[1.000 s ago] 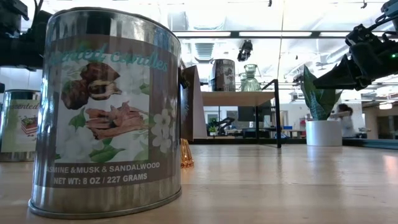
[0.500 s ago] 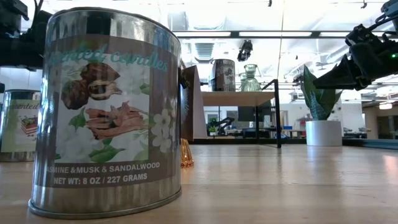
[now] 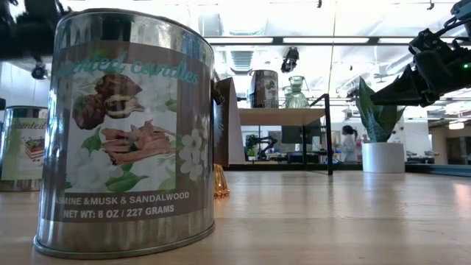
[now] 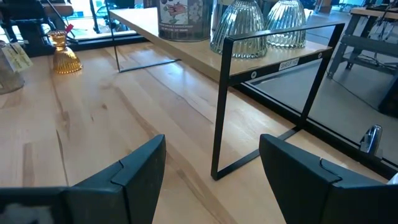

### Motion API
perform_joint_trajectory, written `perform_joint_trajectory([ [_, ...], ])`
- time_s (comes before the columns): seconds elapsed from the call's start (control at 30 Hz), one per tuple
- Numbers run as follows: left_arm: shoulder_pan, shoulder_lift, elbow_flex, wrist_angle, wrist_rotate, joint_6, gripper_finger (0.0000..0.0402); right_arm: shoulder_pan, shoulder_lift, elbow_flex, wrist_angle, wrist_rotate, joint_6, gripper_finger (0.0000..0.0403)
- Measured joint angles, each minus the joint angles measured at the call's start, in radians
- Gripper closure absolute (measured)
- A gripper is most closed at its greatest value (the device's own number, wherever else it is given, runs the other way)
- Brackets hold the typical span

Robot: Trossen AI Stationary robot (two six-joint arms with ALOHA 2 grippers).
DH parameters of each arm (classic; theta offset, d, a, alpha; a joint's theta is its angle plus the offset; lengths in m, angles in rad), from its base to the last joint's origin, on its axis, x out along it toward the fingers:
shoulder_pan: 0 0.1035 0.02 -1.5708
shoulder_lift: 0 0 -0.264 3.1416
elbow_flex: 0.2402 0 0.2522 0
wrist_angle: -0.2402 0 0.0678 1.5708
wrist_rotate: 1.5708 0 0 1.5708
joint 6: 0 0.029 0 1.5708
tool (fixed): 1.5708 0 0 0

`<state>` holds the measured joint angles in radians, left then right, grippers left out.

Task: Pick & Place candle stick holders
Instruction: Put the brown scented candle on the shelf

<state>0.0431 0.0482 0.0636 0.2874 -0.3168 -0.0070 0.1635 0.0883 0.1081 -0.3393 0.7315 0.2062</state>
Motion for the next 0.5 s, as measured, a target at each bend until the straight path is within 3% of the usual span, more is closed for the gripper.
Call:
perform_joint_trajectory([
  [0.1,0.000,-0.001,0.067,-0.043,-0.012,0.011,0.0310,0.000,0.000,0.000,0.000,0.000,0.000,0.0152],
  [0.4,0.000,0.100,0.362,-0.497,-0.053,-0.161,0.0310,0.000,0.000,0.000,0.000,0.000,0.000,0.0152],
  [0.5,0.001,0.178,0.436,-0.570,0.034,-0.201,0.0310,0.000,0.000,0.000,0.000,0.000,0.000,0.0152],
])
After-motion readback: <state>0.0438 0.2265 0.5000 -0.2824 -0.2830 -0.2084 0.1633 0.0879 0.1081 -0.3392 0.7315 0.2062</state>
